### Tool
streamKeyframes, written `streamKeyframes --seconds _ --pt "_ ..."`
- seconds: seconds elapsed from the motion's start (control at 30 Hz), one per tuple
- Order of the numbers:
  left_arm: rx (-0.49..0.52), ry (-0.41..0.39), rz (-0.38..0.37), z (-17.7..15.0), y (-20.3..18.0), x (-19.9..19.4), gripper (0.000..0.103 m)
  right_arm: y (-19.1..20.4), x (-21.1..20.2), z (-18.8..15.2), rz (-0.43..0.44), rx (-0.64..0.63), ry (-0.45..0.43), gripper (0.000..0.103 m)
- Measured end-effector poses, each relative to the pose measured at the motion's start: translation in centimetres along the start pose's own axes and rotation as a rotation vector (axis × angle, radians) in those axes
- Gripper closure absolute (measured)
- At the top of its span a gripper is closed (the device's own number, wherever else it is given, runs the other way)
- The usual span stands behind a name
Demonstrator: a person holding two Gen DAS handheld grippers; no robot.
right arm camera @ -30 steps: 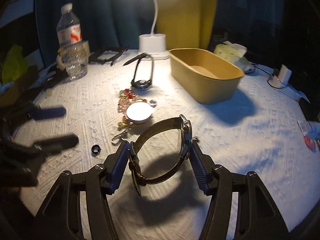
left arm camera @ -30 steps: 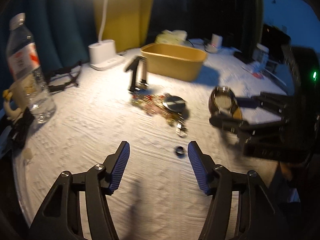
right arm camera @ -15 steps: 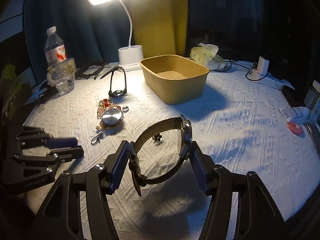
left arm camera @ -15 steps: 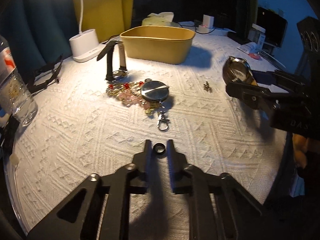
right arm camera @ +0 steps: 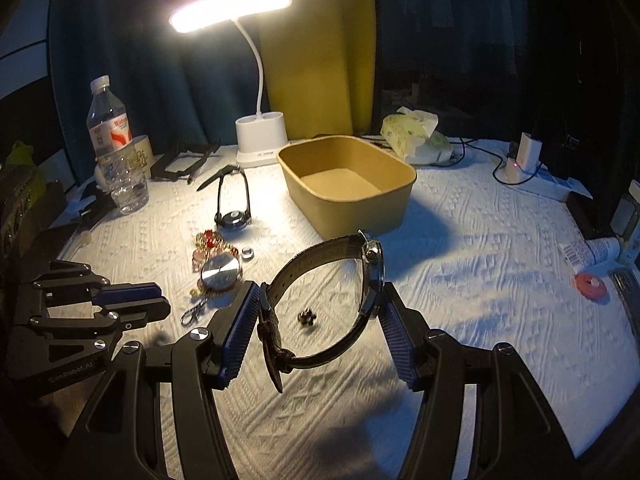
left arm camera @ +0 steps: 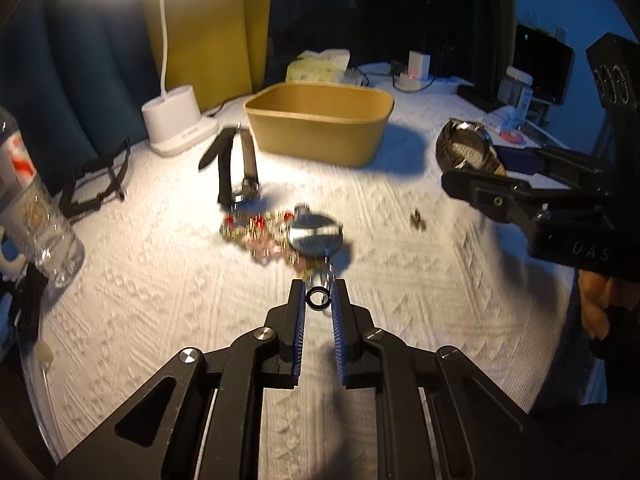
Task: Organize jewelry
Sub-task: 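Grasp the brown leather watch with the right tool while the left tool grasps the small black ring, then lower the watch into the yellow tray with the right tool while the left drops the ring there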
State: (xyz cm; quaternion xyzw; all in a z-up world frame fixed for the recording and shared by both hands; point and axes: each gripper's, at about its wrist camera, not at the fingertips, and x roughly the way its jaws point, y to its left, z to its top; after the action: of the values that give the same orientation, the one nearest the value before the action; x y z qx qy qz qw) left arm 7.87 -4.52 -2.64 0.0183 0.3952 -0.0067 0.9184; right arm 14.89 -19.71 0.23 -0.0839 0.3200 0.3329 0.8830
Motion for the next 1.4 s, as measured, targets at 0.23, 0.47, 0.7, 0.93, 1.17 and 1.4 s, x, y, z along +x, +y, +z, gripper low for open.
streamKeyframes --seconds 0.23,0.47,0.7,0.93,1.17,1.4 --pt "0.019 -0.056 -0.016 2.7 -0.1 0.0 0.089 -0.7 0.3 1.8 0.001 0.005 -0.017 0.043" --pt "0.036 -0.106 -0.028 5.5 0.1 0.9 0.089 -1.9 1.3 3.5 -0.009 0.007 -0.026 0.043" --pt "0.052 -0.187 -0.027 8.5 0.6 1.6 0.088 -2.8 2.7 5.4 -0.018 -0.002 -0.035 0.043" --pt "0.097 -0.251 -0.005 11.3 1.2 3.3 0.088 -3.6 5.2 6.7 -0.007 0.016 -0.032 0.043" --pt "0.083 -0.26 -0.02 13.5 2.7 6.0 0.088 -3.7 8.1 7.8 0.023 0.02 -0.023 0.043" --pt "0.045 -0.23 -0.057 14.5 3.7 8.6 0.088 -4.0 9.6 8.3 0.045 0.021 -0.025 0.039"
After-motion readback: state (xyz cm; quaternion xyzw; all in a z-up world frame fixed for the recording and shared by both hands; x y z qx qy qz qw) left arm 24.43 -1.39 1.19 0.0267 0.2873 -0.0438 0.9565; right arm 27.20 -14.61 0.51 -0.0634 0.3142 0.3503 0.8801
